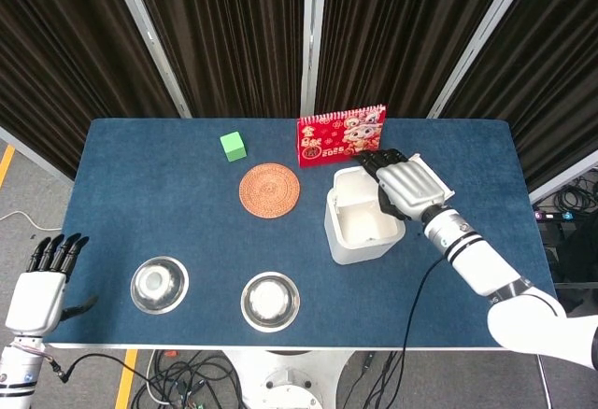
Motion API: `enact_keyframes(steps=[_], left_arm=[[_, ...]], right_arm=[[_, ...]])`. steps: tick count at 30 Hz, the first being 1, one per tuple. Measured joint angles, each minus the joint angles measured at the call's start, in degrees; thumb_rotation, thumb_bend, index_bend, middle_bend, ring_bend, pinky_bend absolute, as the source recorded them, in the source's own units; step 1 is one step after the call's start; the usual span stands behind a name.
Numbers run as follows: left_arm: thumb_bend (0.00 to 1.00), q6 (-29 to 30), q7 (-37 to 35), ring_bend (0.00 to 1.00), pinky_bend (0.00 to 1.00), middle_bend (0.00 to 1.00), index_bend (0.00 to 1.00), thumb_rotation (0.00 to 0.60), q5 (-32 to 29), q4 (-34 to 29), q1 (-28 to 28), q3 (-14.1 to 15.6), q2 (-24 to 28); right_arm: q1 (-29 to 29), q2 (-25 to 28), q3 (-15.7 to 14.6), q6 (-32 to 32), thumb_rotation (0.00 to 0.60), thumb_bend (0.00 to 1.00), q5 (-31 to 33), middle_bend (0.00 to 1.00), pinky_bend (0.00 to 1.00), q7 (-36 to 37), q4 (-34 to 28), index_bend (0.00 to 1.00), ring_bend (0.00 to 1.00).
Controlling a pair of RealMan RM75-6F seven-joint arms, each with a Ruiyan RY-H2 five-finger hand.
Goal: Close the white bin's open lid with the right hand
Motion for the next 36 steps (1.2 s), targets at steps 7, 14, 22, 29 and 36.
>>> enact_keyframes(steps=[7,14,22,29,36], left_arm=[[0.00,-0.4,0.2,0.04,0.08,0.08,0.10,0.600,0.0,-0.1,-0.3,-0.1,0.0],[0.00,-0.2,0.8,0.04,0.08,0.08,0.10,0.600,0.3,-0.8,-0.3,0.0,0.3],[0.00,-0.1,1.3,0.04,0.08,0.08,0.10,0.600,0.6,-1.5,-0.3,0.0,0.6],[0.00,-0.2,1.2,0.04,0.08,0.08,0.10,0.600,0.7,-1.5,-0.3,0.1,0.6],[0.00,-0.1,0.0,0.04,0.08,0.08,0.10,0.600,0.6,-1.4,-0.3,0.0,0.7]], right_arm=[[0.0,1.9,-1.5,1.3,0.600,1.00,0.2,0.21,0.16,0.0,-2.5,0.01,0.11],[-1.9,3.8,-2.0,1.0,0.600,1.00,-3.4,0.22,0.18,2.3,-4.3,0.02,0.12],[-4.8,6.3,-2.9,0.9,0.600,1.00,-9.7,0.24,0.19,4.1,-7.4,0.03,0.14],[-7.8,7.7,-4.7,1.0,0.600,1.00,-16.3,0.25,0.22,4.7,-10.4,0.05,0.17],[-8.9,7.0,-6.4,1.4,0.600,1.00,-18.2,0.25,0.24,3.0,-11.0,0.05,0.18]])
